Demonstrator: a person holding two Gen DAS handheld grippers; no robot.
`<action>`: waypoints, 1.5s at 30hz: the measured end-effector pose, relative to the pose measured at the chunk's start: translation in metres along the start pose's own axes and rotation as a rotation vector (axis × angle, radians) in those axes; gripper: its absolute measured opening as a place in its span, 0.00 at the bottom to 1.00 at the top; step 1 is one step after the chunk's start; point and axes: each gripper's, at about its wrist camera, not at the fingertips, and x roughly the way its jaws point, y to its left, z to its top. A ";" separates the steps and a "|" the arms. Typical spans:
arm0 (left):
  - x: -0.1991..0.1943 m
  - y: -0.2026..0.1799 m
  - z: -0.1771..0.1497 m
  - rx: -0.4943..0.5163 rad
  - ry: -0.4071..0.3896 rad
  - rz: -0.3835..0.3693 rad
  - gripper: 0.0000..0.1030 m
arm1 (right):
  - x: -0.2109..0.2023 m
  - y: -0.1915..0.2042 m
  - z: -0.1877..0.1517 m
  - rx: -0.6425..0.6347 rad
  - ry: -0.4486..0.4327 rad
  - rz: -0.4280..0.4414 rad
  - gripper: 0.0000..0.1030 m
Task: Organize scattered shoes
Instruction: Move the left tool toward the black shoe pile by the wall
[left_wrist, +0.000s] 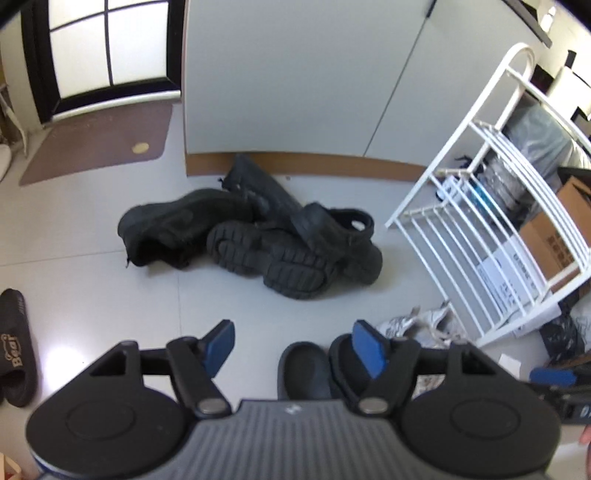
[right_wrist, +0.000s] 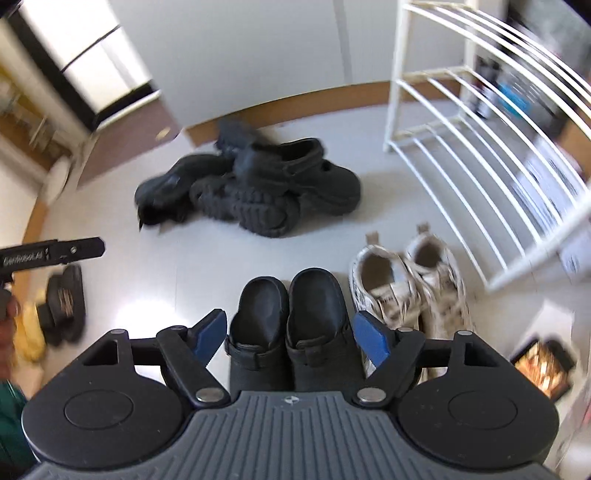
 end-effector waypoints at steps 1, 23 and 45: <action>-0.008 -0.004 0.002 -0.019 -0.004 0.000 0.71 | -0.004 -0.002 -0.002 0.041 -0.003 -0.011 0.78; -0.028 -0.034 0.020 -0.046 -0.058 0.048 0.73 | -0.031 -0.002 -0.005 0.037 -0.123 0.083 0.87; 0.143 0.055 0.078 -0.174 -0.042 0.043 0.73 | 0.052 0.021 0.011 -0.068 -0.002 0.123 0.89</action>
